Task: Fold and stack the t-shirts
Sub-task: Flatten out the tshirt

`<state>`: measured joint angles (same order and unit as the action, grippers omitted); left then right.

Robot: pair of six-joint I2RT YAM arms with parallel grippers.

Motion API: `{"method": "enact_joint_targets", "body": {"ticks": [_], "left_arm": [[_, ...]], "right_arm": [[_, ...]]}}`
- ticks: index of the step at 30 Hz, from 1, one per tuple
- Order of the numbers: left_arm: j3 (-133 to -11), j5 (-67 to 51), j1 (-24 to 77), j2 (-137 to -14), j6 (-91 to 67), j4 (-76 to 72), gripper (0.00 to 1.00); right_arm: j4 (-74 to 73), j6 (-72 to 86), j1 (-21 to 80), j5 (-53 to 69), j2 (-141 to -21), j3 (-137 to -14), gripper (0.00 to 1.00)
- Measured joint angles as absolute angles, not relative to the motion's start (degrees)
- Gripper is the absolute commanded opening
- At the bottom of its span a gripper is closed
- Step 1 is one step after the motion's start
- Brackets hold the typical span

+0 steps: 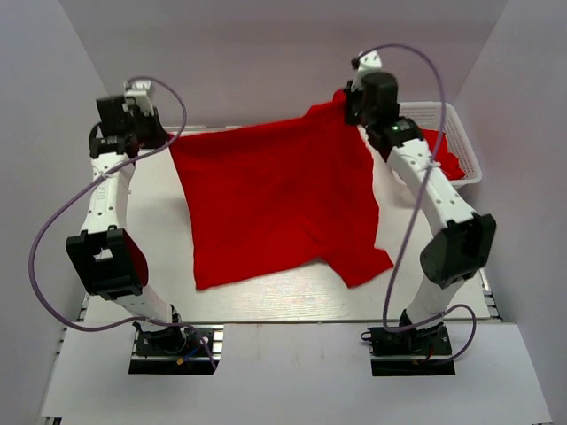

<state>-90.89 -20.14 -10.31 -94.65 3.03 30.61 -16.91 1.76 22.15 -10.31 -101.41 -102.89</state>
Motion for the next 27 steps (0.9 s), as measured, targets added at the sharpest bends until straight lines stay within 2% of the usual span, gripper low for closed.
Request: {"method": "enact_joint_targets", "body": {"ticks": [8, 17, 23, 27], "left_arm": [[-110.89, -25.23, -10.26, -91.94, 6.24, 29.89, 0.00], [-121.34, -25.71, -9.91, -82.78, 6.48, 30.26, 0.00], [-129.86, -26.89, -9.91, -79.46, 2.59, 30.57, 0.00], [-131.04, -26.87, -10.61, -75.40, -0.51, 32.51, 0.00]], "right_arm": [[-17.82, -5.30, 22.72, -12.62, -96.23, -118.63, 0.00], [-17.82, -9.52, 23.09, -13.69, -77.41, -111.66, 0.00], [-18.59, -10.96, 23.27, -12.78, -72.90, -118.13, 0.00], [-20.95, -10.83, 23.24, -9.89, -70.02, -120.18, 0.00]]}}
